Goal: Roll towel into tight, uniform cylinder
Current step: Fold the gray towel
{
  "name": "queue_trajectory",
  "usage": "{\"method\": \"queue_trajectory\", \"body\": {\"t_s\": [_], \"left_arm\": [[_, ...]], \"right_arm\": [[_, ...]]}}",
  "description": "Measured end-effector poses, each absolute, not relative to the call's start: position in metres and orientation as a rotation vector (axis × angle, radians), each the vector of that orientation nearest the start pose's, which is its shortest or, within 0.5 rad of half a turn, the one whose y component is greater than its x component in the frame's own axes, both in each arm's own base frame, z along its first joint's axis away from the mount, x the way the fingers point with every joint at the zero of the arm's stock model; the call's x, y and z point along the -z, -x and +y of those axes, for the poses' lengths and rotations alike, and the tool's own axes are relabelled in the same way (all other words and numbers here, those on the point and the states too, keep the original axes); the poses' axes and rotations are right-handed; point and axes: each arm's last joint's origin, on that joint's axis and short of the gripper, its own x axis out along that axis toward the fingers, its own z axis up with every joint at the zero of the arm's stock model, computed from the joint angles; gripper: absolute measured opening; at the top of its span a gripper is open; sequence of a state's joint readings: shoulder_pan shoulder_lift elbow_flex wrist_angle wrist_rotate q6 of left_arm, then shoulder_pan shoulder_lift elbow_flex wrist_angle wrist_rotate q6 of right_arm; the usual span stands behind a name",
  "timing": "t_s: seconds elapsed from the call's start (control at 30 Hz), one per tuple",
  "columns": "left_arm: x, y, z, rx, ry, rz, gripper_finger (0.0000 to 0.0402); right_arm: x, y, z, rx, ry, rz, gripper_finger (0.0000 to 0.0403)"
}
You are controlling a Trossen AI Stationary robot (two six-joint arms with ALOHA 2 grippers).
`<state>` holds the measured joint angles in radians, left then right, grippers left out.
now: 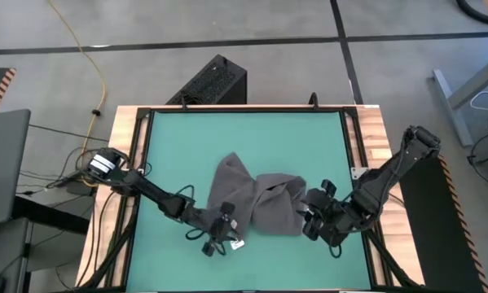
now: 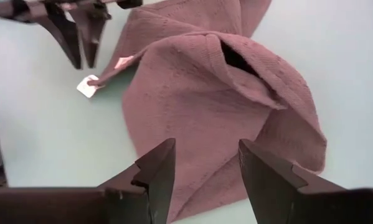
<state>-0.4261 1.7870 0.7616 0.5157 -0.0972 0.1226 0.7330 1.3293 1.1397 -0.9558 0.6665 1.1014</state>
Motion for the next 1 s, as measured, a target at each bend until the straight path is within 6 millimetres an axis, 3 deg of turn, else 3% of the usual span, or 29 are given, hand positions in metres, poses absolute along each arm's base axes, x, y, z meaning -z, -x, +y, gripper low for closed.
{"method": "queue_trajectory", "body": {"t_s": [0.2, 0.4, 0.53, 0.7, 0.87, 1.0], "left_arm": [[-0.153, -0.324, -0.147, 0.313, -0.330, 0.630, 0.0115], [-0.162, -0.330, -0.150, 0.247, -0.169, 0.627, 0.0146], [-0.146, -0.332, -0.149, 0.137, -0.021, 0.688, 0.0153], [-0.116, -0.345, -0.157, 0.147, 0.083, 0.750, 0.0154], [-0.111, -0.363, -0.157, 0.197, 0.142, 0.848, 0.0147], [-0.120, -0.366, -0.154, 0.124, 0.084, 0.936, 0.0106]], "right_arm": [[-0.291, -0.187, 0.160, 0.391, -0.300, 0.722, 0.0192], [-0.289, -0.184, 0.167, 0.400, -0.319, 0.701, 0.0184], [-0.280, -0.186, 0.174, 0.405, -0.288, 0.720, 0.0178], [-0.265, -0.194, 0.181, 0.430, -0.242, 0.751, 0.0175], [-0.255, -0.201, 0.183, 0.459, -0.204, 0.778, 0.0175], [-0.251, -0.204, 0.181, 0.468, -0.201, 0.811, 0.0175]]}}
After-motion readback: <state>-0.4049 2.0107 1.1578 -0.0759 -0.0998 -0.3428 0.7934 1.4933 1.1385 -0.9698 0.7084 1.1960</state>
